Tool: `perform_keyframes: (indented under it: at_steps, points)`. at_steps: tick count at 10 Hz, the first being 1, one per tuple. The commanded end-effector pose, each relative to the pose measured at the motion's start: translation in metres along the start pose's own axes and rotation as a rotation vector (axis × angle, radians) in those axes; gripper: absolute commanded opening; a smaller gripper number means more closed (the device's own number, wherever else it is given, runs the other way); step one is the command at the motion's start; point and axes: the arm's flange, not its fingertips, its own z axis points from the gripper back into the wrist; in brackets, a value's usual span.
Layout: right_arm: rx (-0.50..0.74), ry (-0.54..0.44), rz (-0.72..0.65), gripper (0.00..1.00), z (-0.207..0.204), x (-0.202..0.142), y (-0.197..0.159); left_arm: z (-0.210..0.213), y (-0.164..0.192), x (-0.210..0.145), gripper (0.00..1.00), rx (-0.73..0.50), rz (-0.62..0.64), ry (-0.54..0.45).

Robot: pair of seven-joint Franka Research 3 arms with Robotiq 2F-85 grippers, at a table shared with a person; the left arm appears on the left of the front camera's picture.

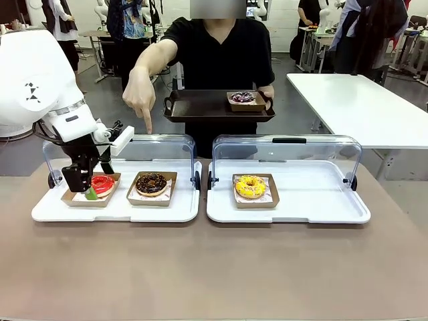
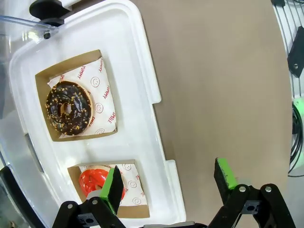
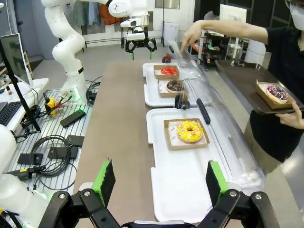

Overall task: Provide the desired donut to the person.
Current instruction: Pick up and lift the Paper togo box containing the Donut pointed at by the person.

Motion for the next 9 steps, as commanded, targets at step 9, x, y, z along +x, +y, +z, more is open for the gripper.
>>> perform_keyframes:
  at_steps: [9]
  points:
    - [0.002, -0.005, 0.001, 1.00, 0.000, 0.000, 0.000, -0.028, 0.031, 0.018, 1.00, -0.094, -0.051, 0.010]
